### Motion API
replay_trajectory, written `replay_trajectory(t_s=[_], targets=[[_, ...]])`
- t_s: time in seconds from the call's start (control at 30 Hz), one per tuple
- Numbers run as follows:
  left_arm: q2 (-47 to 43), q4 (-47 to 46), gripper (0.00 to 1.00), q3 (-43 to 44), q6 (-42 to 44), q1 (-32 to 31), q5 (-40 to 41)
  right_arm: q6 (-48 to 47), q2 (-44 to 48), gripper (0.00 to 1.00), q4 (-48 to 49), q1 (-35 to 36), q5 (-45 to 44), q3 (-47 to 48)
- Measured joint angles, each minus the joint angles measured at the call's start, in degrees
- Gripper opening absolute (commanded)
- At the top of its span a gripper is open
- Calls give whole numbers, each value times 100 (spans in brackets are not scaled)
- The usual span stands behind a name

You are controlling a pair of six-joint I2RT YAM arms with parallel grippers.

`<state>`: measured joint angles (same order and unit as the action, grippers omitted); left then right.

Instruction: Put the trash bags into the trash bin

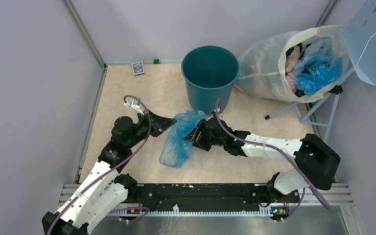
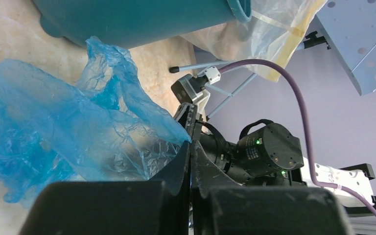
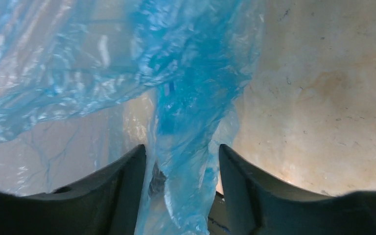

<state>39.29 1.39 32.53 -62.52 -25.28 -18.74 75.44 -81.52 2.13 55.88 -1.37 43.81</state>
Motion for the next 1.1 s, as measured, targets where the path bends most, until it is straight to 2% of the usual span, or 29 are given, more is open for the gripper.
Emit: replay_trajectory(t_s=[0.07,0.17,0.23,0.33,0.6,0.73,0.9,1.0,1.1], targets=[[-17,-13,0,15,-42,0,0,72,0,30,48,0,-57,-48],[-17,-13,0,42,-61,0,7,162,0,12,55,0,-116,-157],[-17,61,0,101,-9,0,68,219,24,6,-70,0,-223,-181],[-35,520,0,393,297,0,348,212,289,1,-643,0,-527,-179],[177,2201,0,1585,1576,0,1475,48,1762,3,-3217,-26,-1700,-179],[426,2830,0,1687,2085,0,1847,234,2647,3,-4428,-109,-2229,-411],[793,3648,0,1687,2323,7,2286,680,3617,5,-5761,-396,-2634,-737],[804,3823,0,1687,2439,7,2444,820,3928,10,-6310,-520,-2824,-754],[789,3709,0,1679,2627,7,2343,481,4065,20,-6310,-544,-2876,-739]])
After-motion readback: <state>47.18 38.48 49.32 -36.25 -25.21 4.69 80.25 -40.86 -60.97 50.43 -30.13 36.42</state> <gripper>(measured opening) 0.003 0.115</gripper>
